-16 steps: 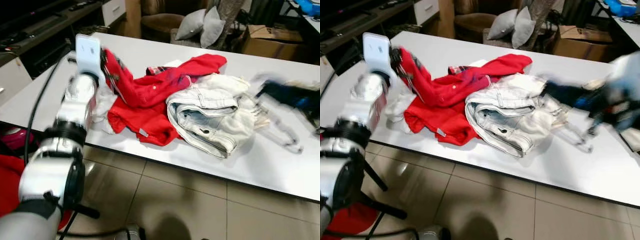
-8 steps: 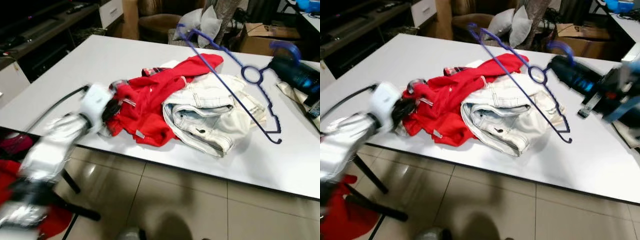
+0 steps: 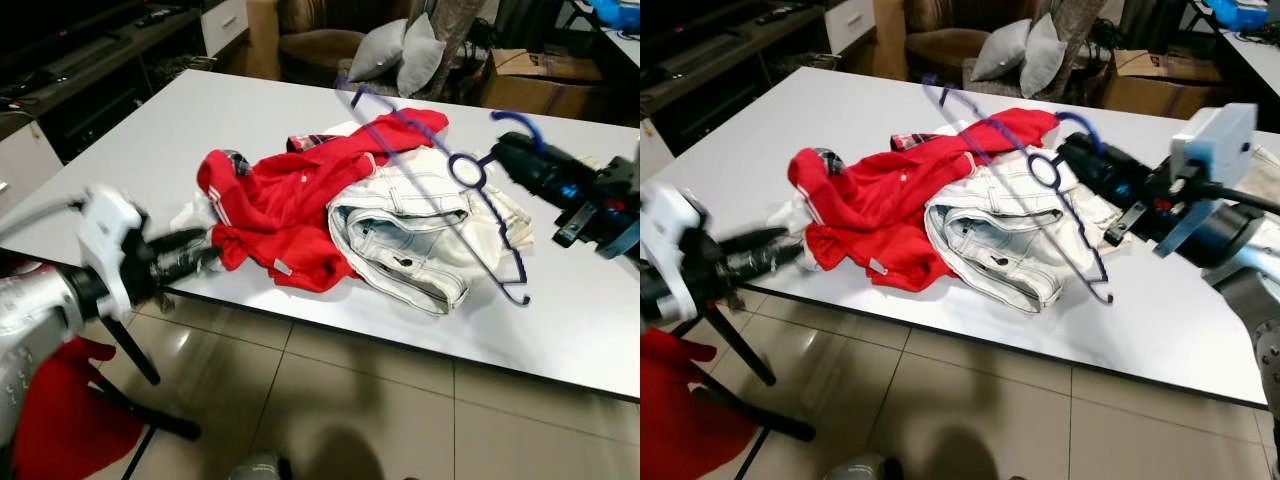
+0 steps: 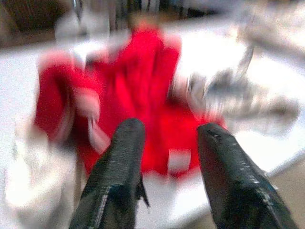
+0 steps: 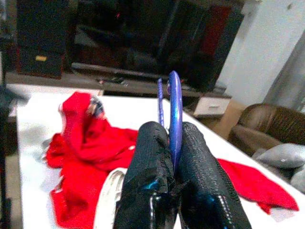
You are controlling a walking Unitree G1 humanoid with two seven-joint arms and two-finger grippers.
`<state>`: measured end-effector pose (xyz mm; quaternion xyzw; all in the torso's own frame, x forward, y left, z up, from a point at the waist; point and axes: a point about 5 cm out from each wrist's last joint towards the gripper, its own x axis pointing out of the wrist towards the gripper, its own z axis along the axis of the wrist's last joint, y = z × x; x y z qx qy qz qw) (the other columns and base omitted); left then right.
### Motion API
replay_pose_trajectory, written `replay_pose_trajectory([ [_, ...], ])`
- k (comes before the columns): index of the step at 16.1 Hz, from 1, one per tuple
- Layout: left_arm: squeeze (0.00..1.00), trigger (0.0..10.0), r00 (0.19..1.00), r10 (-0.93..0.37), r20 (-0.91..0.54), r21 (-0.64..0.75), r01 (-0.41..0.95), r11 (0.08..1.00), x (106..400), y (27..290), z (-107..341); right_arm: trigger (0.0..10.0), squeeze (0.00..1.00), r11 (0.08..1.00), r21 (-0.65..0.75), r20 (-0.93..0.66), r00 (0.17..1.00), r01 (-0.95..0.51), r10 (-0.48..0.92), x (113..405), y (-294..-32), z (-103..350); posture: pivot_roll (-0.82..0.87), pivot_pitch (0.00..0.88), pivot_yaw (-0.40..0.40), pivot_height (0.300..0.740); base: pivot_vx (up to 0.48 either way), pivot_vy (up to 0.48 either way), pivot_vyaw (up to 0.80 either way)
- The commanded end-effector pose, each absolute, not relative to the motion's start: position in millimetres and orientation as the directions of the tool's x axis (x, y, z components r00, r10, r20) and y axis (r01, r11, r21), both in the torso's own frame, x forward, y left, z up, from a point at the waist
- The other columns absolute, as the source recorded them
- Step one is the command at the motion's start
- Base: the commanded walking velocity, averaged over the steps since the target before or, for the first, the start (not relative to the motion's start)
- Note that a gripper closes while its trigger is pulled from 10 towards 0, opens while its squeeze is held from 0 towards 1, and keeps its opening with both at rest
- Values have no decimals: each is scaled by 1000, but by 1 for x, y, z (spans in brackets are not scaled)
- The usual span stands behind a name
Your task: Hang hanger
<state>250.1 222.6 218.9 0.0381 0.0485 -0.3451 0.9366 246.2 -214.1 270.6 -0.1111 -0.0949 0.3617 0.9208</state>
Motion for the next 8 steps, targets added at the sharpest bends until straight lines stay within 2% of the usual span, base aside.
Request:
replay_pose_trajectory([
  [1, 1000, 10000, 747, -664, -24, 46, 665, 746, 251, 215, 239, 10000, 0, 688, -277, 76, 698, -671, 712, 247, -204, 270, 92, 6, 16, 740, 0, 0, 0],
  [3, 1000, 10000, 628, -757, 178, 20, 767, 641, 261, 184, 274, 10000, 0, 592, -290, 7, 617, -752, 787, 246, -187, 260, 87, 0, 17, 740, 0, 0, 0],
  [7, 1000, 10000, 435, -883, 179, 158, 873, 462, 278, 151, 308, 10000, 0, 508, -372, -35, 559, -777, 828, 261, -180, 271, 77, 0, 24, 740, 0, 0, 0],
  [8, 325, 10000, 397, -908, 132, 178, 892, 416, 284, 141, 310, 10000, 0, 464, -393, -44, 520, -794, 853, 262, -177, 278, 81, 0, 17, 740, 0, 0, 0],
])
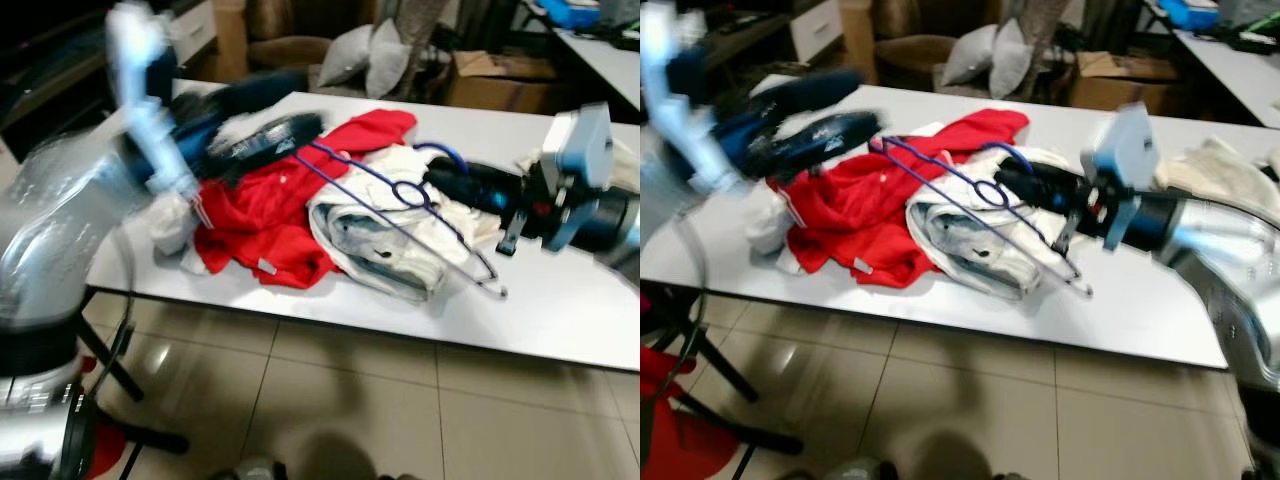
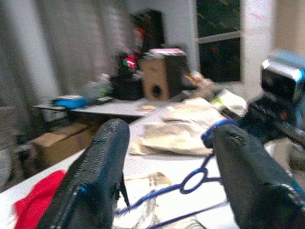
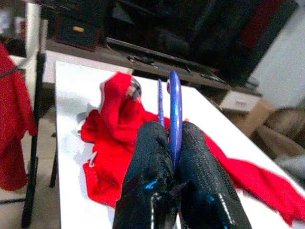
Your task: Hang hanger
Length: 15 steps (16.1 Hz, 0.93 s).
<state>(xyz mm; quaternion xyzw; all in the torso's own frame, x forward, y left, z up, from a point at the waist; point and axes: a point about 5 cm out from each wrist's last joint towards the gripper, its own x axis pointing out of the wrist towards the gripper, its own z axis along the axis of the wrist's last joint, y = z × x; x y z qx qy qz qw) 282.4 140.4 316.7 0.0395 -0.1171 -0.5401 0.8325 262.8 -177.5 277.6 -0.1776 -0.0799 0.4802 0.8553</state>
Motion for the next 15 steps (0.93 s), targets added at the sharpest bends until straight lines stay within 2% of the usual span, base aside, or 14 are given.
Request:
replay_pose_trajectory([
  [1, 0, 10000, 367, -927, 72, 183, 909, 374, 288, 135, 306, 10000, 0, 422, -404, -55, 482, -811, 874, 260, -175, 282, 87, 0, 11, 740, 0, 0, 0],
  [3, 0, 10000, 292, -956, -16, 192, 940, 283, 295, 124, 294, 10000, 0, 322, -423, -95, 395, -847, 914, 259, -167, 285, 73, 0, 28, 740, 0, 0, 0],
  [5, 0, 10000, 265, -964, -34, 203, 946, 253, 300, 119, 294, 10000, 0, 296, -431, -100, 371, -852, 923, 260, -164, 287, 73, 0, 28, 740, 0, 0, 0],
  [8, 0, 10000, 135, -986, -101, 160, 980, 118, 300, 109, 288, 10000, 0, 245, -439, -103, 319, -865, 942, 260, -158, 292, 70, 0, 38, 740, 0, 0, 0],
  [10, 0, 10000, 93, -980, -175, 137, 988, 70, 300, 107, 280, 10000, 0, 220, -444, -119, 300, -869, 946, 261, -157, 292, 70, 0, 39, 740, 0, 0, 0],
  [15, 0, 10000, 78, -968, -238, 133, 990, 47, 301, 102, 270, 10000, 0, 182, -459, -140, 273, -870, 952, 261, -153, 294, 75, 0, 38, 740, 0, 0, 0],
])
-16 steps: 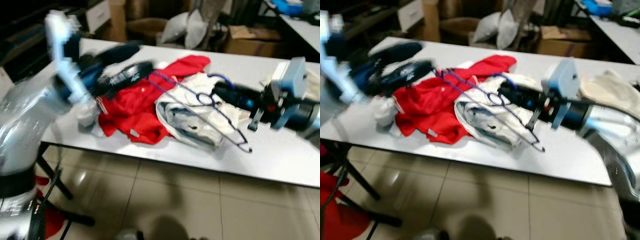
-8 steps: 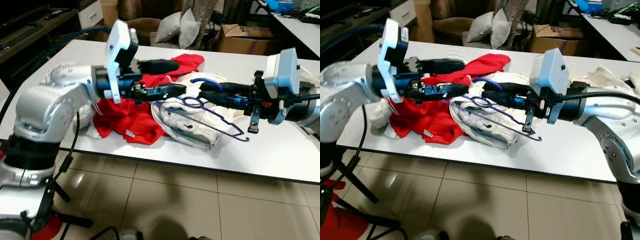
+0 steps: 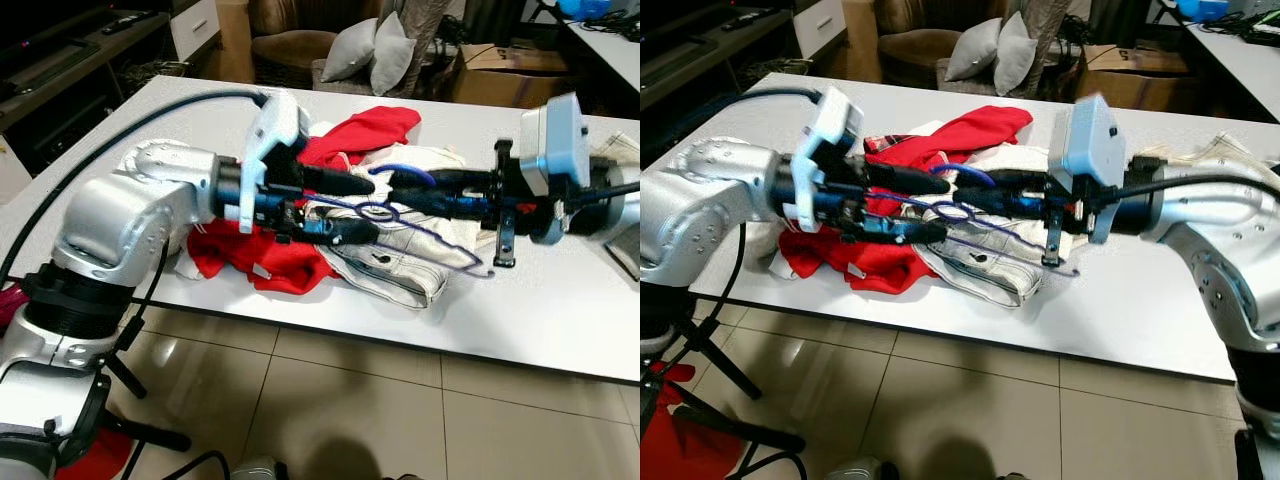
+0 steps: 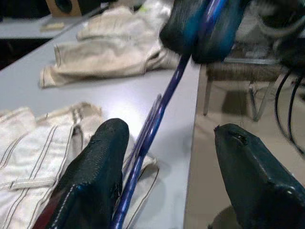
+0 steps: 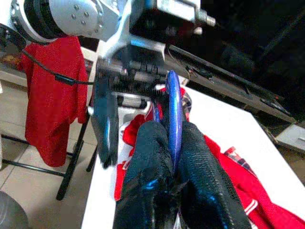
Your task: Hang hanger
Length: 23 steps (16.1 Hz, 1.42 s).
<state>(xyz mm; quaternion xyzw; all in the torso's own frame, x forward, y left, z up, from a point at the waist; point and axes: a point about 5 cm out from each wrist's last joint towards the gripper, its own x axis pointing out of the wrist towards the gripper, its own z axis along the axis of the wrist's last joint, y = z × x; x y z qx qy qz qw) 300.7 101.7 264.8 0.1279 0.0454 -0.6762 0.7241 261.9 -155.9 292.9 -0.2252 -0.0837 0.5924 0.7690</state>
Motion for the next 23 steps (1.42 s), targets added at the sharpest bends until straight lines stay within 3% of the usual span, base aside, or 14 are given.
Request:
replay_pose_trajectory([
  [1, 0, 10000, 90, -958, -272, 160, 986, 47, 302, 100, 266, 10000, 0, 164, -468, -155, 264, -868, 952, 261, -152, 294, 76, 0, 39, 740, 0, 0, 0],
  [3, 0, 8000, 99, -940, -327, 233, 972, 22, 303, 96, 264, 10000, 0, 148, -487, -185, 267, -861, 946, 262, -150, 293, 74, 0, 45, 740, 0, 0, 0],
  [4, 0, 4353, 101, -937, -334, 252, 968, 15, 302, 94, 266, 10000, 0, 144, -493, -194, 270, -858, 943, 262, -150, 293, 73, 0, 46, 740, 0, 0, 0],
  [5, 0, 3294, 102, -940, -326, 259, 966, 15, 302, 92, 269, 10000, 0, 141, -497, -202, 272, -857, 941, 263, -150, 292, 73, 0, 49, 740, 0, 0, 0],
  [6, 0, 1176, 111, -943, -315, 256, 966, 28, 304, 90, 272, 10000, 0, 140, -502, -208, 277, -853, 938, 263, -150, 292, 73, 0, 49, 740, 0, 0, 0],
  [7, 0, 0, 117, -943, -313, 256, 966, 35, 305, 90, 272, 10000, 0, 140, -504, -210, 278, -852, 937, 263, -150, 291, 73, 0, 49, 740, 0, 0, 0],
  [16, 0, 0, 132, -934, -333, 276, 961, 37, 306, 91, 267, 10000, 0, 155, -519, -175, 282, -841, 944, 267, -148, 297, 79, 0, 48, 740, 0, 0, 0],
  [20, 0, 0, 147, -919, -366, 347, 938, 11, 306, 89, 267, 10000, 0, 174, -532, -145, 292, -829, 945, 271, -147, 302, 78, 0, 52, 740, 0, 0, 0],
  [23, 0, 0, 159, -939, -304, 413, 910, 21, 308, 86, 277, 10000, 0, 184, -544, -127, 297, -819, 946, 273, -146, 306, 79, 0, 53, 740, 0, 0, 0],
])
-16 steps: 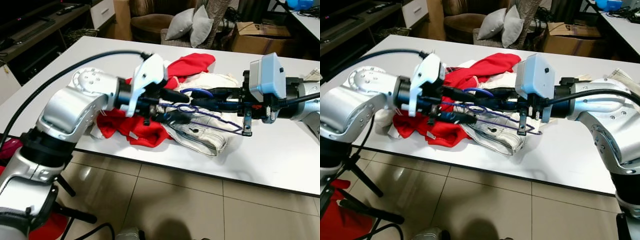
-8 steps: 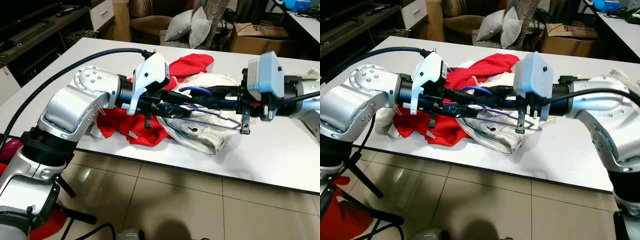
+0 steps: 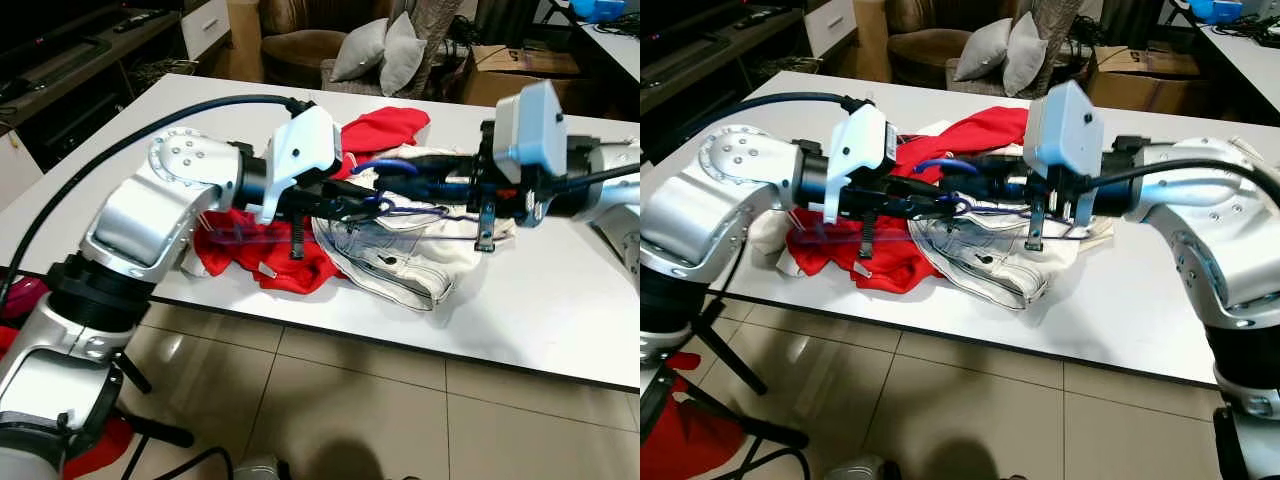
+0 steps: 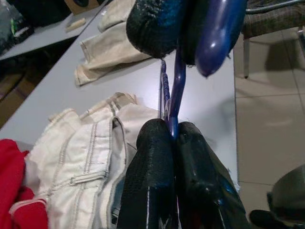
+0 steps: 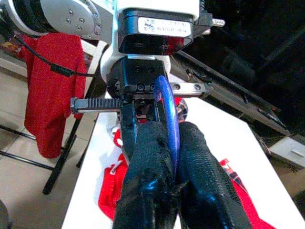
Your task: Hang hanger
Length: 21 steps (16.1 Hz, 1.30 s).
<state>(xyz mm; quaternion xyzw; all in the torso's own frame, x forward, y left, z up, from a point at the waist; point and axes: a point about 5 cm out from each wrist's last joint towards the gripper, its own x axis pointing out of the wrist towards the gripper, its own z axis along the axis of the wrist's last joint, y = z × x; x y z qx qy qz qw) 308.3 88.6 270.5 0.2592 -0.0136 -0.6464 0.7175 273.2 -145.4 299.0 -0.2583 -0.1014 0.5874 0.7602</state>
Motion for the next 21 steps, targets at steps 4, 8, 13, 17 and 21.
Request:
replay_pose_trajectory([
  [4, 0, 0, 118, -938, -326, 412, 911, -29, 305, 90, 278, 10000, 0, 207, -561, -102, 315, -802, 944, 278, -147, 312, 82, 0, 54, 740, 0, 0, 0],
  [8, 0, 0, 137, -949, -284, 406, 914, 10, 310, 93, 282, 10000, 0, 230, -564, -78, 328, -793, 941, 281, -147, 317, 82, 0, 54, 740, 0, 0, 0],
  [13, 0, 0, 177, -941, -289, 414, 909, 44, 317, 103, 285, 10000, 1000, 232, -411, -63, 281, -882, 958, 276, -156, 317, 81, 0, 61, 740, 0, 0, 0],
  [17, 0, 0, 190, -933, -305, 408, 912, 52, 322, 108, 281, 10000, 1000, 253, -398, 33, 262, -882, 964, 265, -171, 330, 77, 0, 68, 740, 0, 0, 0],
  [21, 0, 0, 232, -936, -264, 476, 876, 83, 329, 111, 289, 10000, 1000, 289, -449, -74, 357, -845, 931, 262, -190, 325, 70, 0, 75, 740, 0, 0, 0],
])
